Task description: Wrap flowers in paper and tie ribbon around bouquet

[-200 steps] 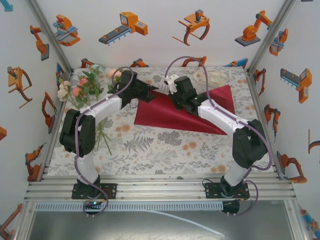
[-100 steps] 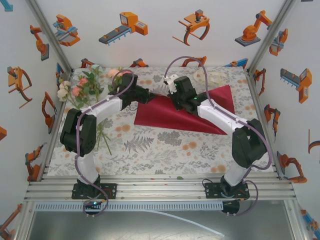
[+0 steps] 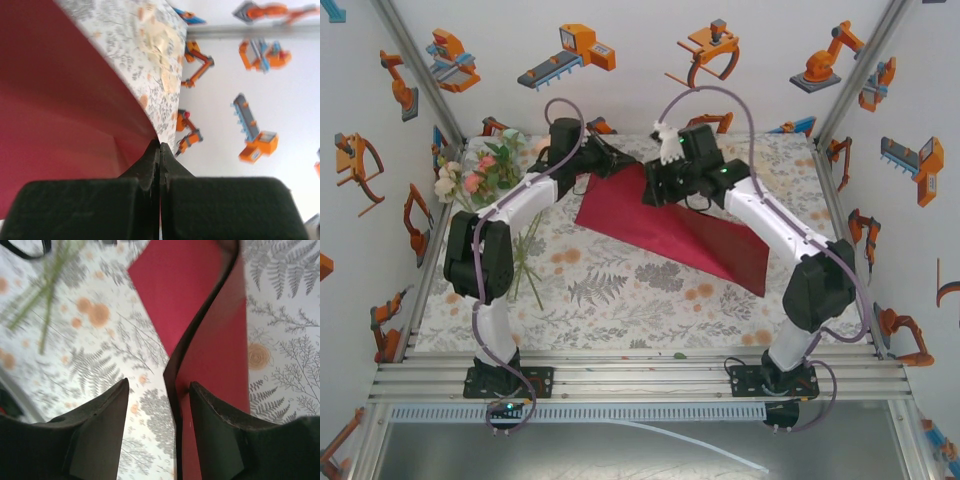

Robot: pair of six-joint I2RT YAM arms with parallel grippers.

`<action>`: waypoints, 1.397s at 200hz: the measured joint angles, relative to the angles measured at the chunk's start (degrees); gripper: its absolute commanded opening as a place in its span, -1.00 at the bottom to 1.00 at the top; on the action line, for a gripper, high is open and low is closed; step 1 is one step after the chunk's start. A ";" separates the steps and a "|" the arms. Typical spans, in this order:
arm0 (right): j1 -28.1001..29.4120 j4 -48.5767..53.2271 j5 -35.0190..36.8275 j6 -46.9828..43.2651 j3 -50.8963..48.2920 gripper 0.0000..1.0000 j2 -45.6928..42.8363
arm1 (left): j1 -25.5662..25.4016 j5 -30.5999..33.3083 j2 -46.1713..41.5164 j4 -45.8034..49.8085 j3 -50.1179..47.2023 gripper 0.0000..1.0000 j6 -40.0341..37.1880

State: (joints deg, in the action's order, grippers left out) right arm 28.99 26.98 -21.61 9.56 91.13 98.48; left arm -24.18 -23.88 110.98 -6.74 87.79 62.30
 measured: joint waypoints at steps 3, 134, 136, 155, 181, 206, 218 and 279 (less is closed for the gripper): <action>-1.11 0.04 -0.68 1.14 0.44 0.04 -0.20 | -0.02 -0.59 -0.04 -0.28 0.07 -1.00 -1.14; -10.56 -3.91 -6.91 12.61 -3.04 0.28 -3.02 | -1.40 -11.78 -0.44 -4.55 -1.55 -1.00 -18.73; -10.32 -4.11 -6.91 12.81 -3.04 0.28 -2.86 | -1.44 -11.78 -0.44 -4.59 -1.55 -1.00 -18.73; -7.89 -5.77 -6.51 13.68 -3.23 0.28 -1.22 | -1.66 -11.74 -0.44 -4.85 -1.55 -1.00 -18.71; -6.40 -6.08 -6.21 13.57 -3.37 0.26 0.61 | -1.73 -11.50 -0.44 -5.03 -1.55 -1.00 -18.69; -6.08 -4.57 -5.70 11.34 -3.37 0.30 2.38 | -1.70 -11.08 -0.44 -5.44 -1.55 -1.00 -18.34; -5.81 -3.30 -5.38 10.03 -3.37 0.32 2.84 | -1.70 -10.84 -0.44 -5.62 -1.55 -1.00 -18.05; -4.66 0.35 -2.75 4.76 -3.37 0.86 3.02 | -1.73 -10.19 -0.42 -5.66 -1.55 -1.00 -17.57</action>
State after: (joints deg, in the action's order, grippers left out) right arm 24.34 27.33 -24.36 14.33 87.77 101.49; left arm -25.91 -34.06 110.56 -12.40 86.24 44.73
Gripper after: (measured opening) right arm 0.804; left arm 0.007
